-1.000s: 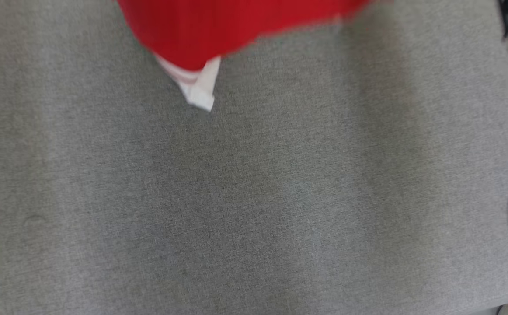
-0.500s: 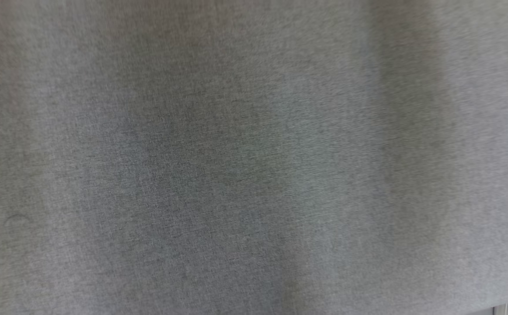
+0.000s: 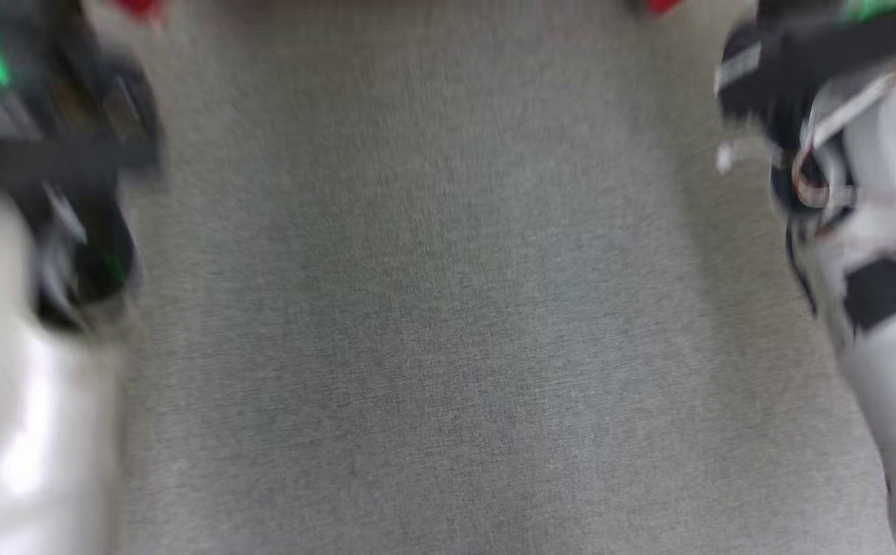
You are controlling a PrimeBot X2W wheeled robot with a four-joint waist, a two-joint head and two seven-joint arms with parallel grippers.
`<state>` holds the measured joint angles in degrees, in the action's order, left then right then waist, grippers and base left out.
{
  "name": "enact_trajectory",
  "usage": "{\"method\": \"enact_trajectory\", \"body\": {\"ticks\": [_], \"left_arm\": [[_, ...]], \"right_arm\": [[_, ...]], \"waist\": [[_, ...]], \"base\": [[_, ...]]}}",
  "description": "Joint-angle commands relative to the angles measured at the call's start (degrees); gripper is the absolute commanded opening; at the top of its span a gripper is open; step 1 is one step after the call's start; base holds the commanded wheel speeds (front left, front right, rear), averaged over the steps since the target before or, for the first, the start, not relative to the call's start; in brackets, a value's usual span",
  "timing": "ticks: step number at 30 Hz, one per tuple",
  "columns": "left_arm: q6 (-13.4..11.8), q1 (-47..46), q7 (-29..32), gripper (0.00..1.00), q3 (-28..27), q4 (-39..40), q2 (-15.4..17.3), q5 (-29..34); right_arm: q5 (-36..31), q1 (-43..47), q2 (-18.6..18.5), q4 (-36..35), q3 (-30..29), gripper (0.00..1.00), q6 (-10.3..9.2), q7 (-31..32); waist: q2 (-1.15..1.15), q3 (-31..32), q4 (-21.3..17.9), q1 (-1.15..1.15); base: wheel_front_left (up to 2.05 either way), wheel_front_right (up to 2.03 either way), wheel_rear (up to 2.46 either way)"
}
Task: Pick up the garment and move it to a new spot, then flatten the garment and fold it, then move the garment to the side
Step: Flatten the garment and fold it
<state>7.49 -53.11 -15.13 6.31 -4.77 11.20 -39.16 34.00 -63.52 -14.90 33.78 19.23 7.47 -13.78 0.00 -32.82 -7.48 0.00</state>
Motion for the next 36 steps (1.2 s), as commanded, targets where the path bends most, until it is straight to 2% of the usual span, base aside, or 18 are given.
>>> {"method": "enact_trajectory", "body": {"ticks": [1, 3, 9, 14, 15, 19, 25, 29, 36], "left_arm": [[-0.18, 5.97, 0.03, 0.00, -0.09, 1.05, -0.41, -1.01], [-0.29, 12.35, 0.01, 0.00, -0.36, 2.46, -1.87, -2.70], [-1.05, 30.43, 0.00, 0.00, -0.96, 4.57, -4.88, -6.14], [-1.33, 41.21, -0.01, 0.00, 0.06, 4.53, -5.75, -7.42], [-1.34, 44.62, 0.23, 0.00, 0.68, 4.25, -6.14, -8.53], [-1.86, 49.24, 1.45, 0.00, 1.85, 3.54, -6.19, -8.97], [-2.79, 57.06, 8.55, 0.00, 4.76, 2.87, -4.21, -10.85], [-3.54, 61.14, 14.56, 0.00, 6.25, 4.11, -2.28, -12.92], [-6.74, 68.01, 25.07, 0.00, 6.87, 9.23, 1.21, -18.01]], "right_arm": [[2.35, 3.83, -1.33, -1.31, 0.73, 0.00, 0.06, 0.93], [4.15, 8.58, -2.81, -2.18, 0.85, 0.00, 0.06, 2.15], [7.62, 22.80, -3.31, -4.58, -0.60, 0.00, 0.06, 5.56], [4.08, 32.22, -3.48, -4.78, -3.33, 0.00, 0.06, 8.23], [2.06, 35.48, -3.03, -4.52, -5.33, 0.00, 0.06, 9.49], [-0.75, 40.26, -2.10, -4.25, -8.30, 0.00, 0.06, 11.45], [-6.26, 49.70, 0.80, -6.37, -14.81, 0.00, 0.06, 16.32], [-9.40, 55.66, 3.02, -11.02, -18.24, 0.00, 0.06, 20.54], [-14.12, 64.18, 6.76, -19.87, -23.22, 0.00, 0.06, 28.06]], "waist": [[0.00, 9.07, 2.73, 0.00], [0.00, 12.22, 3.74, 0.00], [0.00, 20.40, 6.08, 0.00], [0.00, 24.86, 7.27, 0.00], [0.00, 26.06, 7.89, 0.00], [0.00, 27.54, 8.83, 0.00], [0.00, 29.64, 10.63, 0.00], [0.00, 30.29, 11.23, 0.00], [0.00, 30.30, 10.90, 0.00]], "base": [[0.00, 0.00, 0.00], [0.00, 0.00, 0.00], [0.00, 0.00, 0.00], [0.00, 0.00, 0.00], [0.00, 0.00, 0.00], [0.00, 0.00, 0.00], [0.00, 0.00, 0.00], [0.00, 0.00, 0.00], [0.00, 0.00, 0.00]]}}
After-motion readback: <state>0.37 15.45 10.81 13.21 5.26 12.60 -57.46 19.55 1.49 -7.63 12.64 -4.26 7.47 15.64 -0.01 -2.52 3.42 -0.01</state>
